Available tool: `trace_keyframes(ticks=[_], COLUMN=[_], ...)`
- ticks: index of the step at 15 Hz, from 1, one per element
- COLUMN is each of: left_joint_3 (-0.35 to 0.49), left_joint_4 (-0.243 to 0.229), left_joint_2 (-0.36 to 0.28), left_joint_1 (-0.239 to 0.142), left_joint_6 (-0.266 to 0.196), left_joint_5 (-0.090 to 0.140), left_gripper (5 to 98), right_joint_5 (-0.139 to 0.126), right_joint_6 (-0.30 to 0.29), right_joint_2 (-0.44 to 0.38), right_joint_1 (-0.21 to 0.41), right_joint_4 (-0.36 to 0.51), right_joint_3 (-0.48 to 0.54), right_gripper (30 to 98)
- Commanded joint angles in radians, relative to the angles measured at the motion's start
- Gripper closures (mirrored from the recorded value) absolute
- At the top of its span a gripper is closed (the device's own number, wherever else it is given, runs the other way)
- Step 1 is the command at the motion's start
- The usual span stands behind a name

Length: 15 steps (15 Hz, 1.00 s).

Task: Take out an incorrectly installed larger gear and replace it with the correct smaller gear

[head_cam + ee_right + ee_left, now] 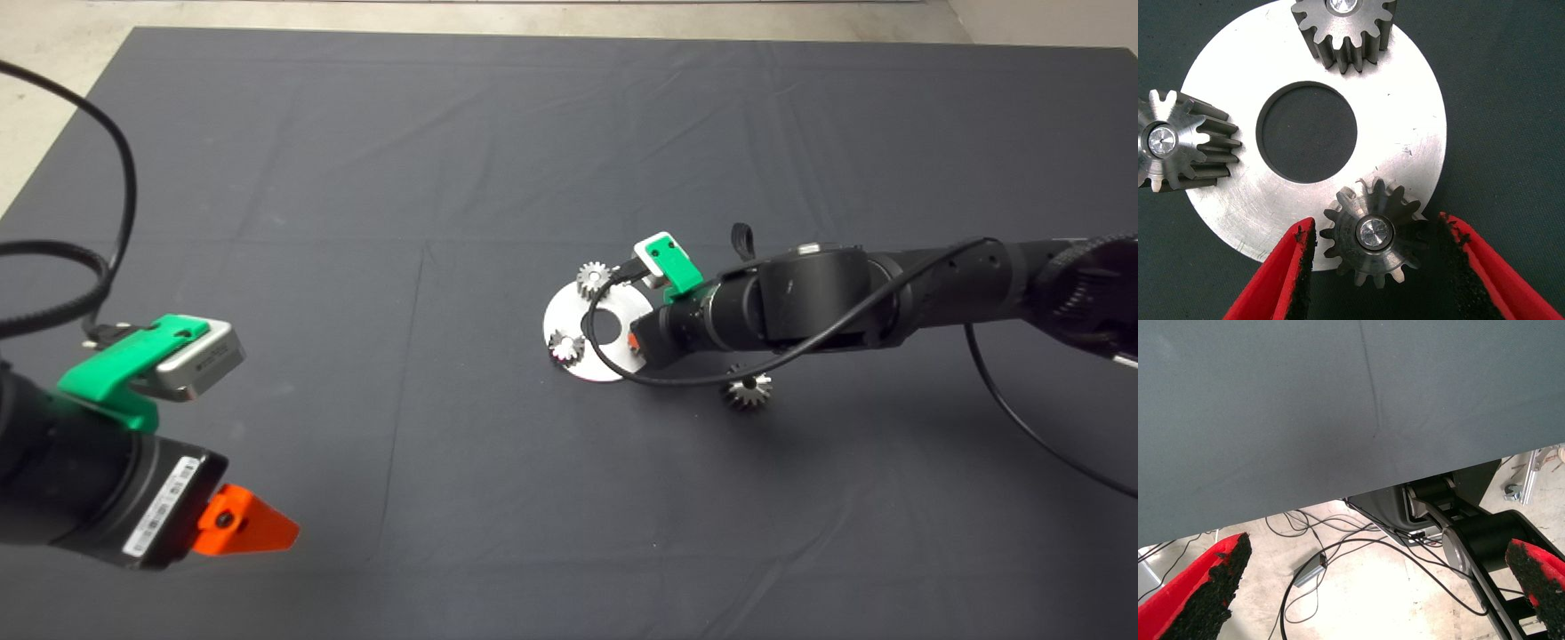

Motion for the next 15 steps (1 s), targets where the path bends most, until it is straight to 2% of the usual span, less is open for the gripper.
trace_keyframes(ticks=[1,3,4,7,8,10,11,12,13,15], left_joint_3=[0.008,0.008,0.008,0.002,0.006,0.024,0.012,0.011,0.017,0.008], left_joint_4=[-0.018,-0.017,-0.018,-0.017,-0.017,-0.018,-0.018,-0.018,-0.018,-0.018], left_joint_2=[-0.001,-0.002,-0.005,-0.051,-0.051,-0.044,-0.053,-0.051,-0.048,-0.054], left_joint_1=[-0.01,-0.01,-0.01,-0.01,-0.01,-0.013,-0.013,-0.013,-0.013,-0.015], left_joint_6=[-0.002,-0.002,-0.002,0.004,0.002,0.007,0.009,0.012,0.02,0.029], left_joint_5=[0.002,0.002,0.002,0.002,0.003,0.005,0.003,-0.001,-0.015,-0.023], left_gripper=[5.5,5.5,5.5,5.5,5.5,5.5,5.5,5.5,5.5,5.5], right_joint_5=[-0.011,-0.028,-0.031,-0.031,-0.031,-0.031,-0.031,-0.03,-0.031,-0.037], right_joint_6=[0.01,0.015,0.039,0.053,0.057,0.06,0.098,0.147,0.166,0.173], right_joint_2=[-0.01,-0.024,-0.058,-0.143,-0.191,-0.264,-0.308,-0.358,-0.399,-0.434], right_joint_1=[0.059,0.114,0.148,0.236,0.257,0.292,0.31,0.311,0.307,0.309], right_joint_4=[0.018,0.027,0.042,0.268,0.358,0.57,0.659,0.717,0.735,0.782], right_joint_3=[0.068,0.12,0.142,0.224,0.248,0.343,0.406,0.449,0.47,0.499], right_gripper=[80.5,78.8,76.1,73.7,70.6,70.3,69.8,65.7,65.0,61.0])
